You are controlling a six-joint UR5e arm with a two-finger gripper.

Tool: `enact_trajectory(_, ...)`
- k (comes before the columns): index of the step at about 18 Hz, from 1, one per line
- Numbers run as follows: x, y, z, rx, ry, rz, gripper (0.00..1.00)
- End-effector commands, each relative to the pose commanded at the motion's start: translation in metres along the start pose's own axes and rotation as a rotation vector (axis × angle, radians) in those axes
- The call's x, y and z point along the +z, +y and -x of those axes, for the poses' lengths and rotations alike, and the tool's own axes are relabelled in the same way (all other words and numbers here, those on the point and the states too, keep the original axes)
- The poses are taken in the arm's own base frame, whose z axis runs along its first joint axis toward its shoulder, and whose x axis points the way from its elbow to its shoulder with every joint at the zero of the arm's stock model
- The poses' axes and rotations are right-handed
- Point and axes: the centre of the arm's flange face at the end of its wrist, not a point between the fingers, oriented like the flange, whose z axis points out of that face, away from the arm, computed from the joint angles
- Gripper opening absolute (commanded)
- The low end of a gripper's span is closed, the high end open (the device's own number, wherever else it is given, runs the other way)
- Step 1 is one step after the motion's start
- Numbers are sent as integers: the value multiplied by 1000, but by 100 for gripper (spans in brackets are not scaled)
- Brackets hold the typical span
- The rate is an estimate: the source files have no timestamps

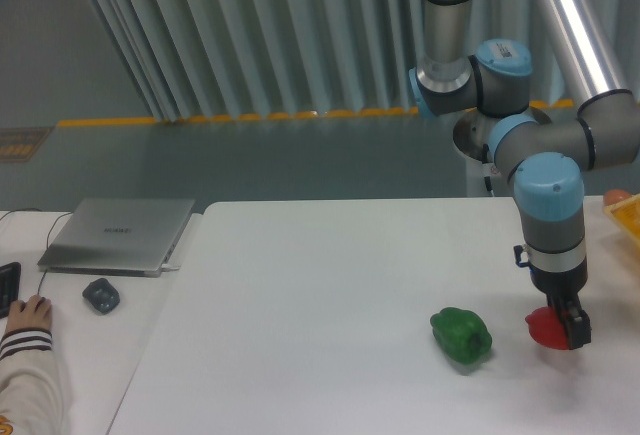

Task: Place the red pepper on the table
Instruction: 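Lower the red pepper onto the table beside the green pepper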

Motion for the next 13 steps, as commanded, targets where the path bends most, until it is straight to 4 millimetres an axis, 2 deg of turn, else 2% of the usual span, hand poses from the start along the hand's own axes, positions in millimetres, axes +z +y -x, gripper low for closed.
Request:
enact_trajectory(4,2,-1,0,5,3,20,75)
enact_trajectory(7,1,-1,0,6,-1,18,99)
enact_trajectory(13,-20,4,-1,9,-34,25,100)
